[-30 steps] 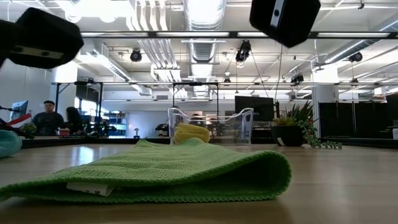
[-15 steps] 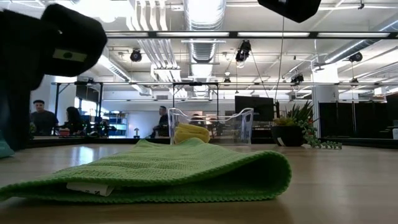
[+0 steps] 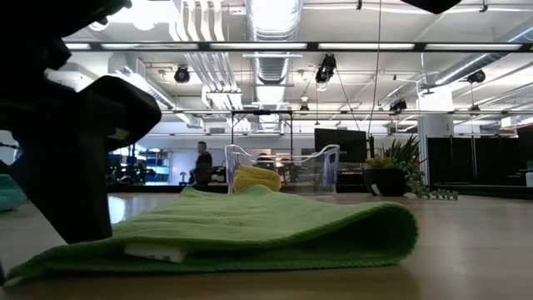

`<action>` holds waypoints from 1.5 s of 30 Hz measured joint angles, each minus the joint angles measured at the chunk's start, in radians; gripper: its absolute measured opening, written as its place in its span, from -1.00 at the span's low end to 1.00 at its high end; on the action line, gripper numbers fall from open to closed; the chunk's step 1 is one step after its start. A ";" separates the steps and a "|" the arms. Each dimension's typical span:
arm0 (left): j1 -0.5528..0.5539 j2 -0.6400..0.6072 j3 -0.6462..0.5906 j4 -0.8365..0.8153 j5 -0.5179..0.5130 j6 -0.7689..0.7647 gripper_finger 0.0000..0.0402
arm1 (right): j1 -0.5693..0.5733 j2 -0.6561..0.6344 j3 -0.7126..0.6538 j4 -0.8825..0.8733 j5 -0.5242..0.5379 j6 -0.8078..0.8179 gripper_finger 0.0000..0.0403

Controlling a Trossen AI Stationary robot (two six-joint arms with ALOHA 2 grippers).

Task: Fold microfiber towels
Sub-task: Fold the green microfiber towel

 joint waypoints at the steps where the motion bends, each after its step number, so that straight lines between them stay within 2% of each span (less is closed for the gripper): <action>1: 0.000 0.005 0.003 -0.001 0.003 -0.013 -0.21 | 0.002 0.000 0.000 0.000 0.001 0.000 -0.81; 4: 0.001 0.017 0.006 -0.013 0.008 -0.035 -0.33 | 0.006 0.000 0.000 -0.011 0.014 0.000 -0.81; 9: 0.003 0.016 0.005 -0.046 0.009 -0.070 -0.82 | 0.006 0.000 0.000 -0.043 0.016 -0.004 -0.81; 11: 0.003 0.017 0.004 -0.048 0.015 -0.079 -0.95 | 0.005 0.000 0.000 -0.047 0.016 -0.008 -0.81; 23: 0.007 0.000 0.003 -0.051 0.016 -0.076 -0.99 | -0.023 0.049 -0.001 -0.042 0.002 -0.167 -0.78; 28: 0.012 -0.005 0.002 -0.050 0.020 -0.075 -1.00 | -0.027 0.127 0.009 -0.062 -0.087 -0.256 -0.57; 35: 0.016 -0.006 -0.002 -0.047 0.031 -0.076 -1.00 | -0.011 0.212 0.080 -0.270 -0.086 -0.475 -0.23; 40: 0.020 -0.006 -0.006 -0.046 0.044 -0.076 -1.00 | -0.010 0.215 0.101 -0.299 -0.009 -0.634 -0.15; 45: 0.026 -0.007 -0.008 -0.046 0.056 -0.076 -1.00 | -0.011 0.216 0.097 -0.313 -0.008 -0.771 -0.14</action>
